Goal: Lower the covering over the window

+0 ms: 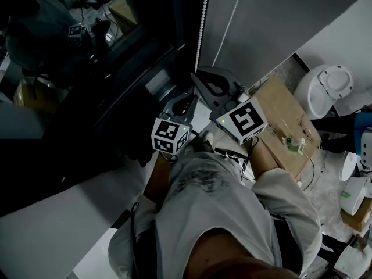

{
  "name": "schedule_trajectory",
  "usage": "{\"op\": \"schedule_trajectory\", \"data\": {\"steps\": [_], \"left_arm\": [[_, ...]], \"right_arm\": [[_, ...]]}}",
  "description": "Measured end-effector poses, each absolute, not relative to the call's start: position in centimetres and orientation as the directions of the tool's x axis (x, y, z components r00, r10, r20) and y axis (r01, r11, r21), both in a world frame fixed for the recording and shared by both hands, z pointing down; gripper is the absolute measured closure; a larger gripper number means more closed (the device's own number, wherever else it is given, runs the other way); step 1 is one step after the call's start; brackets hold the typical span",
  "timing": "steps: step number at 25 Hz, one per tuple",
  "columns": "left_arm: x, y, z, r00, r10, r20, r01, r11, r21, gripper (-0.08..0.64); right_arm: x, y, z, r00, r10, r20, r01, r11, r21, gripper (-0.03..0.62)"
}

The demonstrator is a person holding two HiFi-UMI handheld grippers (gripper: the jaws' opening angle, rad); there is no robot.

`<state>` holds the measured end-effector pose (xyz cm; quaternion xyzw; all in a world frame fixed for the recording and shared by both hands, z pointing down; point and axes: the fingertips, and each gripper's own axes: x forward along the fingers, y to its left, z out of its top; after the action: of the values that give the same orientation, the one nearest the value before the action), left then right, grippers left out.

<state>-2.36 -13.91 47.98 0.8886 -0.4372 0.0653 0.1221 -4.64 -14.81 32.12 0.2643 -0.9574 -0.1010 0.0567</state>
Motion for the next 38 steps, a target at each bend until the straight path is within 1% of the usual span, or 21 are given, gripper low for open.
{"op": "schedule_trajectory", "data": {"steps": [7,10,13,17,21,24,28,34,35,38], "left_arm": [[-2.6,-11.7,52.0,0.599,-0.739,0.31,-0.8,-0.571,0.186,0.552],[-3.0,-11.0,52.2,0.605,-0.736,0.303,-0.796,-0.562,0.225,0.551],[-4.2,-11.0,49.7,0.603,-0.758,0.247,-0.796,-0.553,0.247,0.526],[-5.9,-11.8,43.2,0.608,-0.786,0.111,-0.78,-0.564,0.271,0.466],[-6.0,-13.2,36.2,0.619,-0.785,0.006,-0.77,-0.605,0.202,0.446],[-5.3,-14.1,31.8,0.632,-0.774,-0.033,-0.765,-0.63,0.134,0.439],[-4.4,-15.3,27.8,0.635,-0.77,-0.067,-0.767,-0.638,0.063,0.439],[-3.2,-16.5,24.3,0.644,-0.756,-0.118,-0.758,-0.651,0.031,0.44],[-3.1,-16.7,24.1,0.641,-0.758,-0.12,-0.761,-0.648,0.021,0.45],[-2.8,-17.2,24.0,0.629,-0.77,-0.107,-0.776,-0.631,-0.023,0.53]], "right_arm": [[-4.6,-14.1,36.5,-0.849,-0.513,0.128,-0.488,0.853,0.188,0.574],[-4.4,-14.0,37.1,-0.847,-0.515,0.13,-0.493,0.854,0.167,0.574],[-4.3,-14.0,37.1,-0.845,-0.52,0.125,-0.498,0.85,0.169,0.575],[-4.1,-14.1,37.1,-0.844,-0.523,0.121,-0.502,0.849,0.169,0.575],[-4.2,-14.1,37.1,-0.845,-0.521,0.12,-0.499,0.85,0.17,0.574],[-4.3,-14.1,37.3,-0.844,-0.523,0.119,-0.501,0.848,0.17,0.575],[-4.5,-14.1,37.3,-0.843,-0.523,0.121,-0.502,0.848,0.171,0.574],[-4.6,-14.2,37.2,-0.843,-0.523,0.124,-0.501,0.848,0.173,0.575],[-4.6,-14.2,37.2,-0.843,-0.524,0.124,-0.501,0.848,0.173,0.575],[-4.7,-14.3,37.2,-0.842,-0.525,0.123,-0.503,0.847,0.174,0.575]]}}
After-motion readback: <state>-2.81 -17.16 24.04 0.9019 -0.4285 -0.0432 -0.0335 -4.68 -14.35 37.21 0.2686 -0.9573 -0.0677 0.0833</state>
